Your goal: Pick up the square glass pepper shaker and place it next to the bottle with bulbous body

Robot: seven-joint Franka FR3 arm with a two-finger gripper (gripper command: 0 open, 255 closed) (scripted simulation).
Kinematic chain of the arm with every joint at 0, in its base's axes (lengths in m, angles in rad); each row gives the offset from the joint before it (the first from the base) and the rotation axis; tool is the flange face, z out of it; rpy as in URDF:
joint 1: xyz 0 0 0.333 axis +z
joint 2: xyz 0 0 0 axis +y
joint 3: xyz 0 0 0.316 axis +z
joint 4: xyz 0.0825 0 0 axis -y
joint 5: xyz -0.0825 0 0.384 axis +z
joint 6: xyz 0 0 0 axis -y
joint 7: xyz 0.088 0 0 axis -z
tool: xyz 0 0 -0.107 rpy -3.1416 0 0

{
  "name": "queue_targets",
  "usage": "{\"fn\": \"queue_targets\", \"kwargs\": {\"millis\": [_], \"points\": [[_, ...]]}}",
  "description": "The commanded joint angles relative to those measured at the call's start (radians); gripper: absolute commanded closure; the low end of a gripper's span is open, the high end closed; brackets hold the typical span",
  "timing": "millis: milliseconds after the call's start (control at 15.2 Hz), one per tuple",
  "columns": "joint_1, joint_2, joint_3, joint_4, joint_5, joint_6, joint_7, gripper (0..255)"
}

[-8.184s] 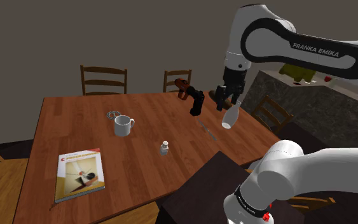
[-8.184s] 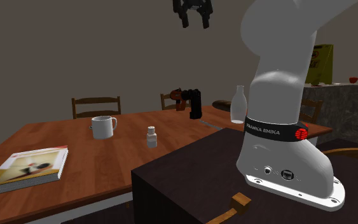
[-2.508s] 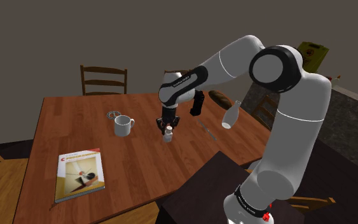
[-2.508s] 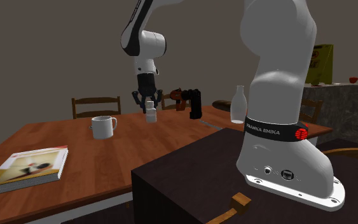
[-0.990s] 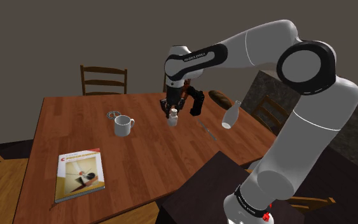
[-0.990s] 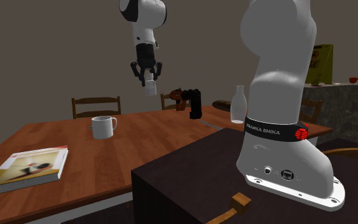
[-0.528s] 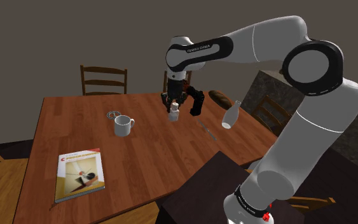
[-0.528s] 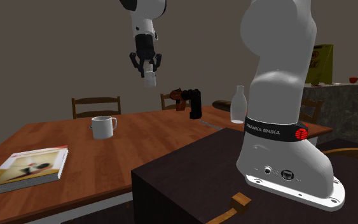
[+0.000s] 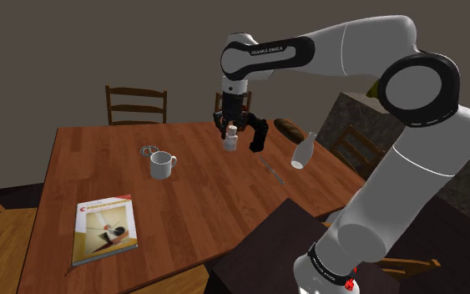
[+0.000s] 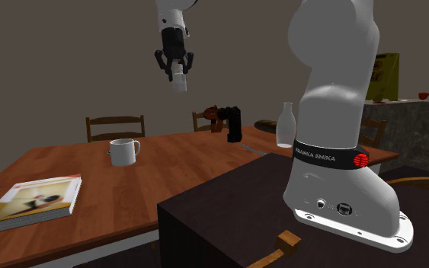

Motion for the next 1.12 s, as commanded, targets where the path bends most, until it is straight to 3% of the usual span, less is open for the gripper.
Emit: {"fn": "queue_targets", "kwargs": {"millis": [0,528,1056], "points": [[-0.011,-0.019,-0.01,-0.012,-0.005,-0.008,-0.019,255],[-0.102,-0.107,-0.104,-0.114,-0.057,0.003,-0.186,255],[-0.196,-0.136,-0.209,-0.145,-0.116,0.009,-0.363,255]]}}
